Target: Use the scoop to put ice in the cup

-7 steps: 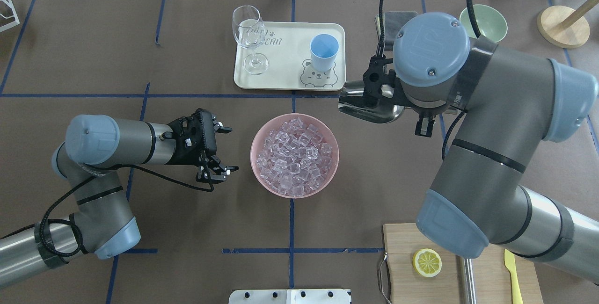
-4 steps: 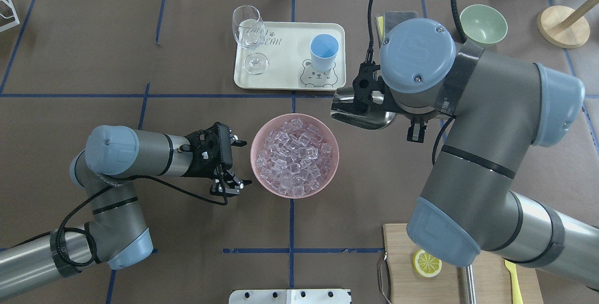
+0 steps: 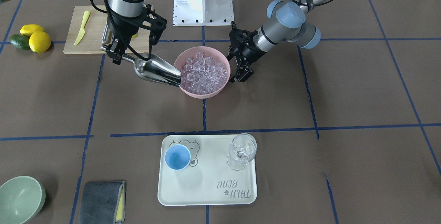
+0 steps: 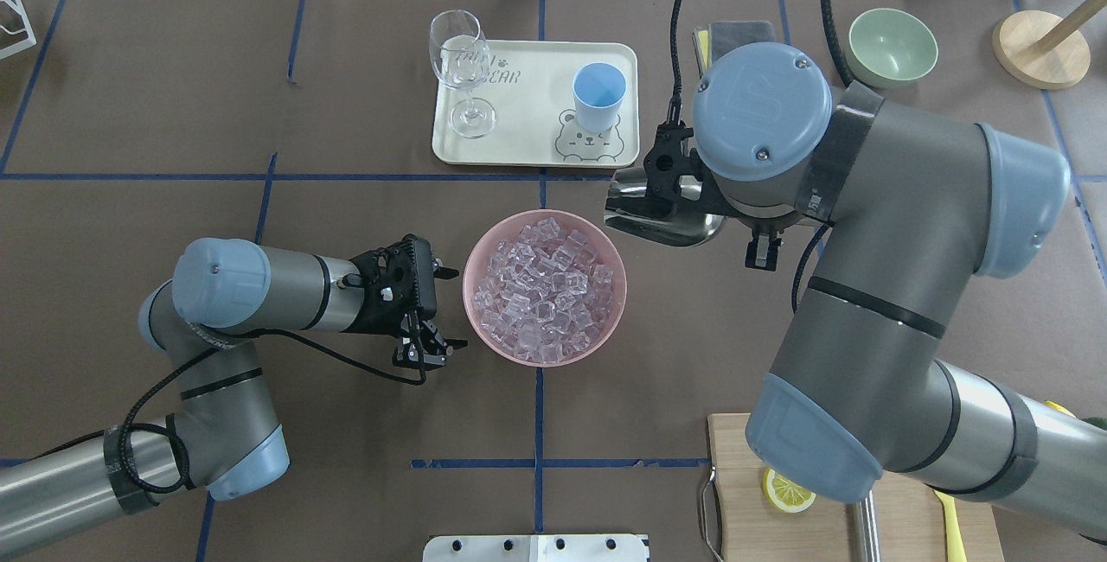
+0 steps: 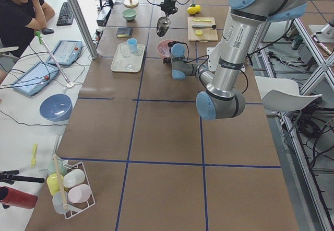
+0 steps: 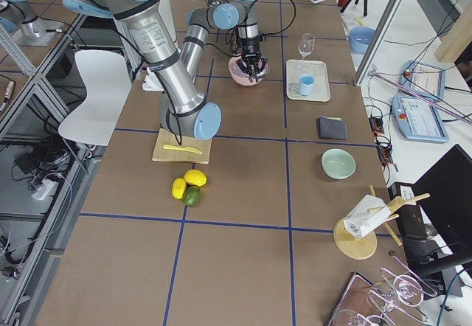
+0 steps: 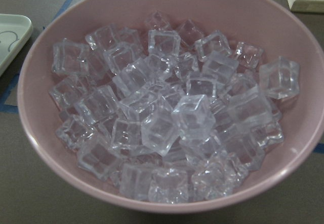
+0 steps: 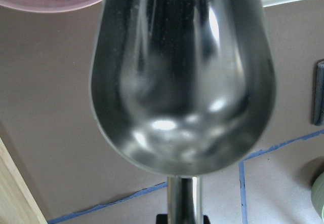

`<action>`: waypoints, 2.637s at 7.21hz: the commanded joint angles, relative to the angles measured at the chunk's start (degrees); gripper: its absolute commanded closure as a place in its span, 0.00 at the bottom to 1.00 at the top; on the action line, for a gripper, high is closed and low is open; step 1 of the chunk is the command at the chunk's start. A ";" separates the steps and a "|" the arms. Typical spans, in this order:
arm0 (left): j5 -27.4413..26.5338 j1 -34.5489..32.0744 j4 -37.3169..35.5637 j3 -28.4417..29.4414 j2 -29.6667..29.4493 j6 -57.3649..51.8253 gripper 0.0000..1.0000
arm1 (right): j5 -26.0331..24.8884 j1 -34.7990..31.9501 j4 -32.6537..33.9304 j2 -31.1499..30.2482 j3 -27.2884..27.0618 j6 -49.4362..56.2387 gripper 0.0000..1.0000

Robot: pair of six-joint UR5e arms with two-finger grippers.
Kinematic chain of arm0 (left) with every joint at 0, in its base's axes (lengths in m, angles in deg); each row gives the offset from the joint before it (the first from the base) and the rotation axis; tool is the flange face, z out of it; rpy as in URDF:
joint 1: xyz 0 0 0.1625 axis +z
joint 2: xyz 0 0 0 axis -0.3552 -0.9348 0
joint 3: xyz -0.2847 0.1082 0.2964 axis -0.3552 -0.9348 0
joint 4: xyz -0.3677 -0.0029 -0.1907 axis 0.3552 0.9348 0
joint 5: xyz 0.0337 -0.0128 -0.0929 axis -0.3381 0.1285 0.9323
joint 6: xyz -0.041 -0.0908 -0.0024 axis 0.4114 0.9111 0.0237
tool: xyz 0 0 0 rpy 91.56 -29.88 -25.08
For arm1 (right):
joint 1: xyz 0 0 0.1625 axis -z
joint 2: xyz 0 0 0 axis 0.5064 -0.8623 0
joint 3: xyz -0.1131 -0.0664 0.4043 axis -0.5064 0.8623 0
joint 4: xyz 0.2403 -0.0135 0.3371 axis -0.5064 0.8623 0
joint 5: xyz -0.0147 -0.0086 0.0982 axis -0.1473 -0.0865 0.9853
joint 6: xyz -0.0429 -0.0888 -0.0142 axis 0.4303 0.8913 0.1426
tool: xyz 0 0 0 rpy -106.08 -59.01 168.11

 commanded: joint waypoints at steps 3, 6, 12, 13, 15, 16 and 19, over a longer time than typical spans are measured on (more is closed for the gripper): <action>0.88 -2.44 -1.67 0.04 -1.06 0.04 0.00 | -0.31 0.11 0.64 0.38 0.21 0.00 1.00; 1.14 -2.45 -1.85 1.27 -1.06 -0.40 0.00 | -0.31 1.24 2.39 0.81 1.35 0.09 1.00; 1.14 -2.27 0.18 1.54 -1.15 -0.31 0.00 | -12.74 9.82 20.06 12.07 8.55 3.60 1.00; 1.14 -2.27 0.26 1.54 -1.15 -0.31 0.00 | -12.79 9.95 21.72 12.85 8.64 3.60 1.00; 1.23 -2.18 0.35 1.54 -1.15 -0.31 0.00 | -13.14 9.86 24.89 13.64 8.99 3.52 1.00; 1.23 -2.18 0.35 1.45 -1.15 -0.40 0.00 | -13.23 9.86 25.25 13.82 9.08 3.60 1.00; 1.32 -2.18 0.35 1.45 -0.89 -0.40 0.00 | -14.81 9.86 24.90 16.79 13.28 7.64 1.00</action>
